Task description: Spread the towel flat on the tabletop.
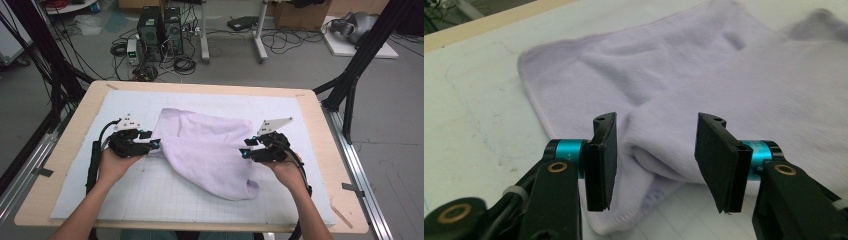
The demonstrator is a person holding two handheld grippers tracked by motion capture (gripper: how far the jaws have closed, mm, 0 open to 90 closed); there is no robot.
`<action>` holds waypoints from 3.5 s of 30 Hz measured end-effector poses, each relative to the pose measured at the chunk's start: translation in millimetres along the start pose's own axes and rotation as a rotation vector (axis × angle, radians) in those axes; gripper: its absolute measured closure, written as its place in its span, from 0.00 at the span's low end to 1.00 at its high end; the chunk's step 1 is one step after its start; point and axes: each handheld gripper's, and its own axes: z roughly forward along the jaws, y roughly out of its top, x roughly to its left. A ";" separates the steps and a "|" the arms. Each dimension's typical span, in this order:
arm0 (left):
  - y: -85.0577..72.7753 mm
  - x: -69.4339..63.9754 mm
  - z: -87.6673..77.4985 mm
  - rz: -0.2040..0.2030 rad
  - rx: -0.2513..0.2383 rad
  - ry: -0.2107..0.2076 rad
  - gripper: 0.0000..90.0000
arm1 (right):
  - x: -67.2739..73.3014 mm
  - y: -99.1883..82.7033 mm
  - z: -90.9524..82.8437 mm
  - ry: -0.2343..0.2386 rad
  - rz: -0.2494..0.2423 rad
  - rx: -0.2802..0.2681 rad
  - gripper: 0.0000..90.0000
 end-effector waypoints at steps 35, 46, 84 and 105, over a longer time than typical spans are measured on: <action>-28.5 -64.5 20.0 0.070 -0.005 -0.107 0.97 | 81.4 -15.5 19.7 0.162 -0.207 0.069 0.88; 1.8 -39.5 -17.0 0.060 -0.066 -0.030 0.97 | 72.8 36.4 1.6 0.104 -0.225 -0.017 0.88; -26.1 -50.4 22.0 0.066 0.060 -0.144 0.51 | 50.2 -6.2 19.1 0.098 -0.051 -0.026 0.50; -19.7 -43.4 2.6 0.075 -0.012 -0.103 0.93 | 49.1 -8.6 22.0 0.136 -0.060 -0.027 0.92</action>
